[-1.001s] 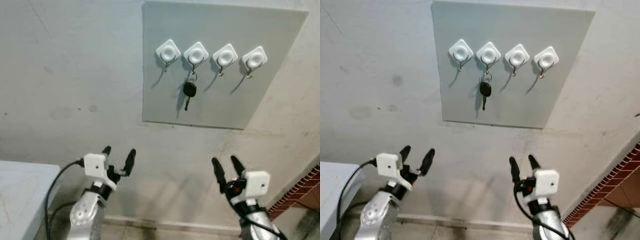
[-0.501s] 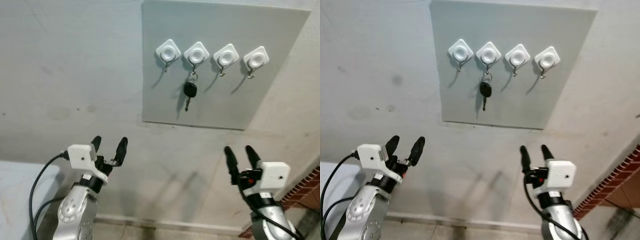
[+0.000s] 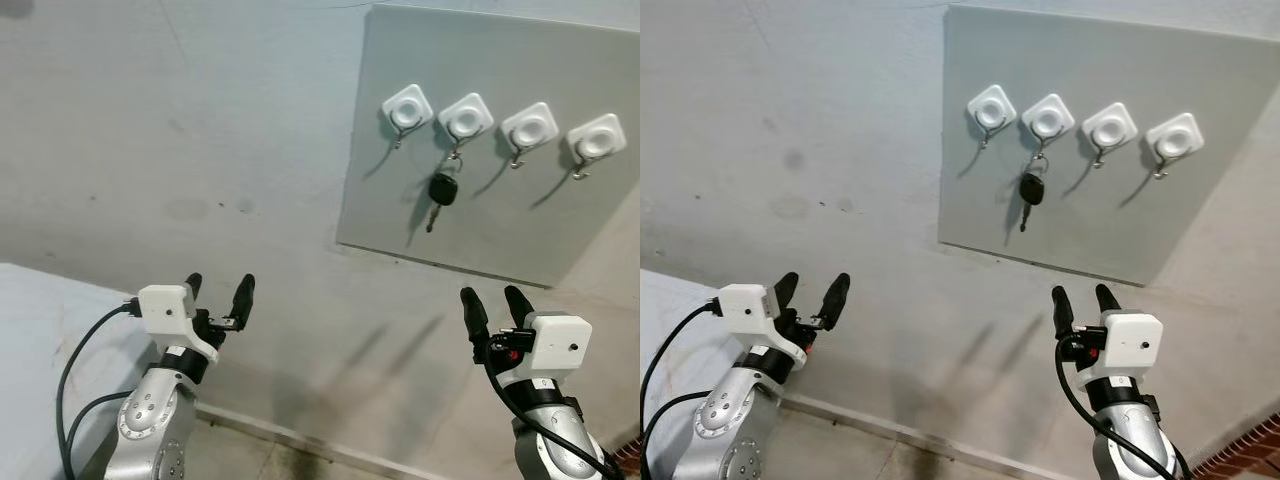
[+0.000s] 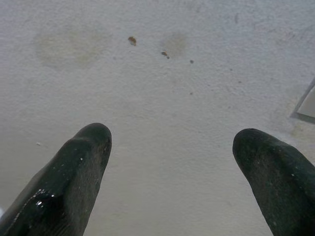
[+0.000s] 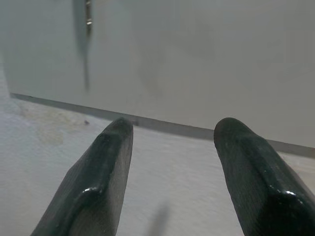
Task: Hang keys on a hook
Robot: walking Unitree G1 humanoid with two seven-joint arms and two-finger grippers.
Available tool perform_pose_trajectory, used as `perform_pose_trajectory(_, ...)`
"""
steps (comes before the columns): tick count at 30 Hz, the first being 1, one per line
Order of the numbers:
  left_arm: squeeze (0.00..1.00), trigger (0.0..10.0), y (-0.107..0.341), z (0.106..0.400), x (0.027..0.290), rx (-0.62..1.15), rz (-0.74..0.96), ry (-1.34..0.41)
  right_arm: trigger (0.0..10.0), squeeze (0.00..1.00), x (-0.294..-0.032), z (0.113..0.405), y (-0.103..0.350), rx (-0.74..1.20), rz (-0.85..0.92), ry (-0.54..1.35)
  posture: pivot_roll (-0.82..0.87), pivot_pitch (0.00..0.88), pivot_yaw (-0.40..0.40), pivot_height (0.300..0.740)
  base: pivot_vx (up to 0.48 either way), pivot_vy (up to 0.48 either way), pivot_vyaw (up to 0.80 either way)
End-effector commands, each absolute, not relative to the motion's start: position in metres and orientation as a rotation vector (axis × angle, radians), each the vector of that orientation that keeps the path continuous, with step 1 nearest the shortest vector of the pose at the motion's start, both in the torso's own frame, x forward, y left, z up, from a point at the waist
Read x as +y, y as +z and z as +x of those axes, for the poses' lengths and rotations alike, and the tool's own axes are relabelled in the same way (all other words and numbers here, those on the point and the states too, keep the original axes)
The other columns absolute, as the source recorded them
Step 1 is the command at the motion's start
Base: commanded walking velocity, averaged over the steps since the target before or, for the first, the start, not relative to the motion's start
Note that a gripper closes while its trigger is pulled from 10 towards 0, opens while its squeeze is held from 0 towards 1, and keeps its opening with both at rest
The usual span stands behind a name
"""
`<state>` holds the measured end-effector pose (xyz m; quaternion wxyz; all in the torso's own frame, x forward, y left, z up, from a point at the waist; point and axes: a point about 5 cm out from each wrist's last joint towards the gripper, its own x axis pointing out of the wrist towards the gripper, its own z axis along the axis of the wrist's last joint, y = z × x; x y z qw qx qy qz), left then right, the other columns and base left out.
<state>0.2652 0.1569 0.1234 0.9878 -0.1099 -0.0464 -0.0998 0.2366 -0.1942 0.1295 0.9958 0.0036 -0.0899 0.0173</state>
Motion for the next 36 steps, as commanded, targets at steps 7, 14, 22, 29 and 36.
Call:
perform_pose_trajectory(7, 0.00, 10.0, 0.126, 0.263, 0.157, -0.098, -0.224, -0.193, 10.0, 0.00, -0.193, 0.236, 0.135, -0.193, 0.001, 0.041, 0.01, 0.000, -0.020, 0.740, 0.000, 0.000, 0.80)
perform_pose_trajectory(14, 0.00, 10.0, 0.126, 0.258, 0.156, -0.101, -0.218, -0.184, 10.0, 0.00, -0.190, 0.232, 0.137, -0.198, 0.012, 0.042, 0.01, 0.000, -0.020, 0.740, 0.000, 0.000, 0.80)
perform_pose_trajectory(22, 0.00, 10.0, 0.129, 0.248, 0.151, -0.112, -0.237, -0.197, 10.0, 0.00, -0.179, 0.219, 0.146, -0.218, 0.055, 0.052, 0.01, 0.000, -0.019, 0.740, 0.000, 0.000, 0.80)
perform_pose_trajectory(29, 0.00, 10.0, 0.131, 0.247, 0.151, -0.112, -0.246, -0.204, 10.0, 0.00, -0.179, 0.217, 0.147, -0.212, 0.055, 0.041, 0.00, 0.000, -0.014, 0.740, 0.000, 0.000, 0.80)
perform_pose_trajectory(36, 0.00, 10.0, 0.131, 0.247, 0.150, -0.102, -0.255, -0.207, 10.0, 0.00, -0.180, 0.217, 0.149, -0.211, 0.055, 0.037, 0.00, 0.000, -0.016, 0.740, 0.000, 0.000, 0.80)
